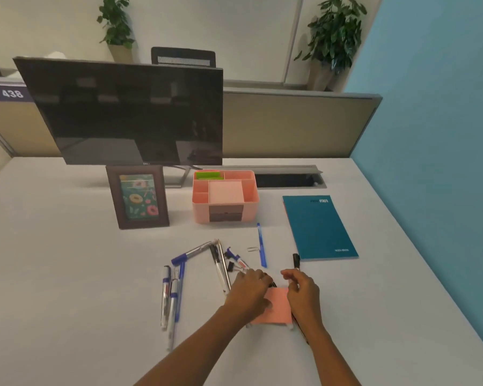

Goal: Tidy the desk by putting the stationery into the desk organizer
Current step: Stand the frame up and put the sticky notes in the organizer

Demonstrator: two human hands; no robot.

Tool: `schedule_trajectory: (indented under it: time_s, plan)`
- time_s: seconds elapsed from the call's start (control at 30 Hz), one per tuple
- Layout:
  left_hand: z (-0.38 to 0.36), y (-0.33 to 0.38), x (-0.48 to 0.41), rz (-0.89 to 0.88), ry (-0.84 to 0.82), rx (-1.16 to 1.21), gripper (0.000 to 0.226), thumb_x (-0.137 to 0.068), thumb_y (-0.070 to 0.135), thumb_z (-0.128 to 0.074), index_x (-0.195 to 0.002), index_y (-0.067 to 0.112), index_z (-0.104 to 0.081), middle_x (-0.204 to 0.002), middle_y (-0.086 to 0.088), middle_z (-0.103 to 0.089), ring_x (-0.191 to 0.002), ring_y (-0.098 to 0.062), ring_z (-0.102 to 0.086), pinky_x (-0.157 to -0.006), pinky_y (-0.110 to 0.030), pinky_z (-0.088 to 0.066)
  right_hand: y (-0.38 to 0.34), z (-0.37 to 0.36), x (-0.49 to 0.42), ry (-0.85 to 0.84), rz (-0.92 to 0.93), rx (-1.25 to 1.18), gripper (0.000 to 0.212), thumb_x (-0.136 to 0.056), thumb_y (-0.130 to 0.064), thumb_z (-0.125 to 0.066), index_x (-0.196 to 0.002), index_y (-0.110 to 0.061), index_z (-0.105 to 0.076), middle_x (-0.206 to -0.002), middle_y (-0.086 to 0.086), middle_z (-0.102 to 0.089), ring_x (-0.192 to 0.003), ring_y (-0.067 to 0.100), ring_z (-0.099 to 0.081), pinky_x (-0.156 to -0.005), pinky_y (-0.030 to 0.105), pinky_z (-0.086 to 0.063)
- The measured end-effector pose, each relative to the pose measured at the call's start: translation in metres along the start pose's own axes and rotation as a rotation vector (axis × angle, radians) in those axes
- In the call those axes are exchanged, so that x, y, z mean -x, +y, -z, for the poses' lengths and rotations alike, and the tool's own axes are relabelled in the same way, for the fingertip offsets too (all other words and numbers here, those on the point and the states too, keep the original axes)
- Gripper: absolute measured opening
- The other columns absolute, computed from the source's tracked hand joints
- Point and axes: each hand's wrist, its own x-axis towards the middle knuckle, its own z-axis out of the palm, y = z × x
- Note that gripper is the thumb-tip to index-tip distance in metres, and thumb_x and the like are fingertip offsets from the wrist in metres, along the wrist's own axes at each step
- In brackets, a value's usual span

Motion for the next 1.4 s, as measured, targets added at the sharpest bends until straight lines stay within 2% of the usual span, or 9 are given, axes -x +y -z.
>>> schedule_trajectory:
  time_s: [0.27,0.37,0.53,0.73,0.87,1.07,1.17,1.3,1.4]
  plan:
    - [-0.010,0.014,-0.001,-0.029,0.015,-0.134,0.059,-0.084,0.031,-0.067,-0.136,0.019,-0.043,-0.139,-0.007,-0.045,-0.129,-0.030,-0.037,-0.113,-0.055,-0.016,0.024,0.017,0.012,-0.020,0.004,0.041,0.025,-0.091,0.001,-0.051,-0.108,-0.009,-0.066,-0.109,0.008,-0.069,-0.100,0.022,-0.063,-0.086,0.022,-0.044]
    - [-0.012,0.014,-0.003,-0.011,0.028,-0.096,0.054,-0.085,0.031,-0.066,-0.133,0.022,-0.045,-0.136,-0.005,-0.047,-0.128,-0.028,-0.038,-0.113,-0.052,-0.018,0.028,0.015,0.013,-0.044,-0.007,0.064,0.022,-0.090,-0.006,-0.055,-0.108,-0.013,-0.066,-0.111,0.006,-0.069,-0.100,0.020,-0.062,-0.087,0.023,-0.045]
    - [-0.007,0.015,-0.007,0.043,0.120,-0.035,0.022,-0.092,0.024,-0.056,-0.114,0.022,-0.059,-0.122,-0.003,-0.057,-0.119,-0.024,-0.046,-0.112,-0.046,-0.023,0.026,0.012,0.009,-0.089,-0.018,0.091,0.021,-0.089,-0.016,-0.059,-0.110,-0.015,-0.066,-0.113,0.003,-0.068,-0.102,0.018,-0.060,-0.091,0.025,-0.046]
    - [-0.006,0.012,-0.008,0.091,0.177,0.021,0.022,-0.095,0.025,-0.050,-0.115,0.024,-0.059,-0.119,0.001,-0.061,-0.118,-0.020,-0.050,-0.111,-0.041,-0.022,0.022,0.007,0.007,-0.230,0.035,0.292,0.034,-0.087,-0.035,-0.062,-0.118,-0.025,-0.059,-0.116,-0.006,-0.062,-0.101,0.010,-0.048,-0.089,0.018,-0.040]
    - [-0.005,0.008,-0.002,0.106,0.183,0.085,0.024,-0.096,0.030,-0.048,-0.118,0.028,-0.056,-0.123,0.005,-0.059,-0.120,-0.017,-0.048,-0.110,-0.038,-0.022,0.016,0.003,0.007,-0.258,0.020,0.351,0.028,-0.089,-0.024,-0.061,-0.117,-0.027,-0.057,-0.118,-0.003,-0.058,-0.107,0.012,-0.052,-0.091,0.016,-0.041]
    - [0.003,0.000,-0.001,0.031,0.158,0.210,0.029,-0.094,0.031,-0.049,-0.121,0.032,-0.061,-0.123,0.010,-0.063,-0.115,-0.014,-0.051,-0.103,-0.035,-0.033,-0.005,0.027,-0.003,-0.283,0.012,0.026,0.020,-0.083,-0.009,-0.066,-0.090,-0.028,-0.062,-0.085,-0.005,-0.065,-0.081,0.012,-0.060,-0.072,0.016,-0.049]
    - [0.015,-0.001,-0.004,0.039,0.231,0.402,0.025,-0.094,0.032,-0.054,-0.115,0.029,-0.068,-0.112,0.010,-0.070,-0.100,-0.008,-0.060,-0.097,-0.029,-0.044,-0.024,0.041,-0.010,-0.245,0.042,-0.104,0.023,-0.083,-0.006,-0.065,-0.095,-0.025,-0.064,-0.087,-0.006,-0.065,-0.085,0.009,-0.060,-0.070,0.013,-0.046]
    - [0.033,-0.005,-0.007,0.204,0.399,0.733,0.018,-0.089,0.023,-0.063,-0.103,0.025,-0.073,-0.100,0.012,-0.072,-0.085,-0.002,-0.063,-0.077,-0.014,-0.050,-0.043,0.047,-0.023,-0.122,0.070,-0.238,0.025,-0.082,-0.009,-0.069,-0.098,-0.027,-0.061,-0.090,-0.008,-0.065,-0.085,0.008,-0.060,-0.065,0.011,-0.046]
    - [0.049,-0.018,-0.008,0.287,0.536,0.941,0.009,-0.086,0.023,-0.068,-0.091,0.027,-0.075,-0.087,0.014,-0.072,-0.078,-0.002,-0.065,-0.070,-0.019,-0.052,-0.051,0.042,-0.034,-0.099,0.032,-0.318,0.026,-0.080,-0.011,-0.071,-0.099,-0.026,-0.062,-0.092,-0.007,-0.066,-0.087,0.008,-0.060,-0.069,0.017,-0.047]
